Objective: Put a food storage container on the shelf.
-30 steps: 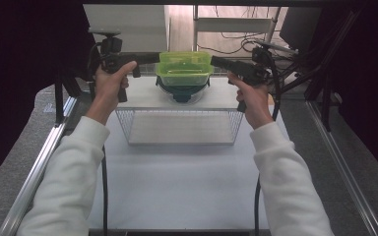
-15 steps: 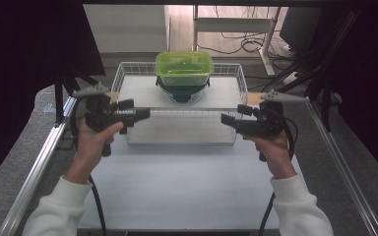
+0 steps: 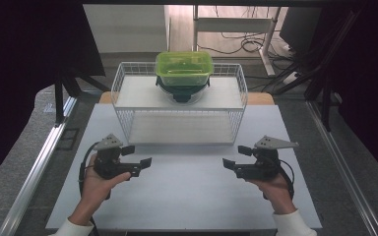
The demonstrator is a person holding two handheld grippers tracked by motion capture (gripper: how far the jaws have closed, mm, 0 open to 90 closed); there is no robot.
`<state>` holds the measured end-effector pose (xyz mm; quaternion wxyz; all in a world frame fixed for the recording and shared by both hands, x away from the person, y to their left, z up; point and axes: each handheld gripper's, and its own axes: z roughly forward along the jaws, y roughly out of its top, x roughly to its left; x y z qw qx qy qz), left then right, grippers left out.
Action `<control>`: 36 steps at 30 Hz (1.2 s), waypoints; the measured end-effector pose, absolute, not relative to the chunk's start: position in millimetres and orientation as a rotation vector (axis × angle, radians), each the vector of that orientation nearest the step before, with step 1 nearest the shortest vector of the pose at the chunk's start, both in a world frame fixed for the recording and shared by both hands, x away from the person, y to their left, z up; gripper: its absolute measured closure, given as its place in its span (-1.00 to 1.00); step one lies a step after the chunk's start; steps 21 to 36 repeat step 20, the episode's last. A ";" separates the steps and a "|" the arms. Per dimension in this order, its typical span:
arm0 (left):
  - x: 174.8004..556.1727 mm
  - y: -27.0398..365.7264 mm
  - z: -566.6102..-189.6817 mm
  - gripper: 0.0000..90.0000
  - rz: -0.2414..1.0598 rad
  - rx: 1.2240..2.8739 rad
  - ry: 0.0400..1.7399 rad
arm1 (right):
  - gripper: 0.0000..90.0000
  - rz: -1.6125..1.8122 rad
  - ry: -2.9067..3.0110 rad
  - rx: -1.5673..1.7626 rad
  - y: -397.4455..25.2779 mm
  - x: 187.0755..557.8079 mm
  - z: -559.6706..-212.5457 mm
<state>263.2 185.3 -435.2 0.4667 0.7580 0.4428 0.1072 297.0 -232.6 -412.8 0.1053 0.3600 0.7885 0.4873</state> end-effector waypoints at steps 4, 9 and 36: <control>263.0 183.8 -450.2 -0.58 0.261 1.904 1.114 | -0.54 1.395 2.360 1.086 -236.3 292.3 -430.0; 264.4 185.3 -458.4 -0.57 0.245 1.914 1.132 | -0.54 1.368 2.399 1.109 -240.3 286.4 -448.9; 264.2 191.3 -460.1 -0.57 0.241 1.896 1.152 | -0.61 1.419 2.365 1.096 -245.7 284.8 -451.2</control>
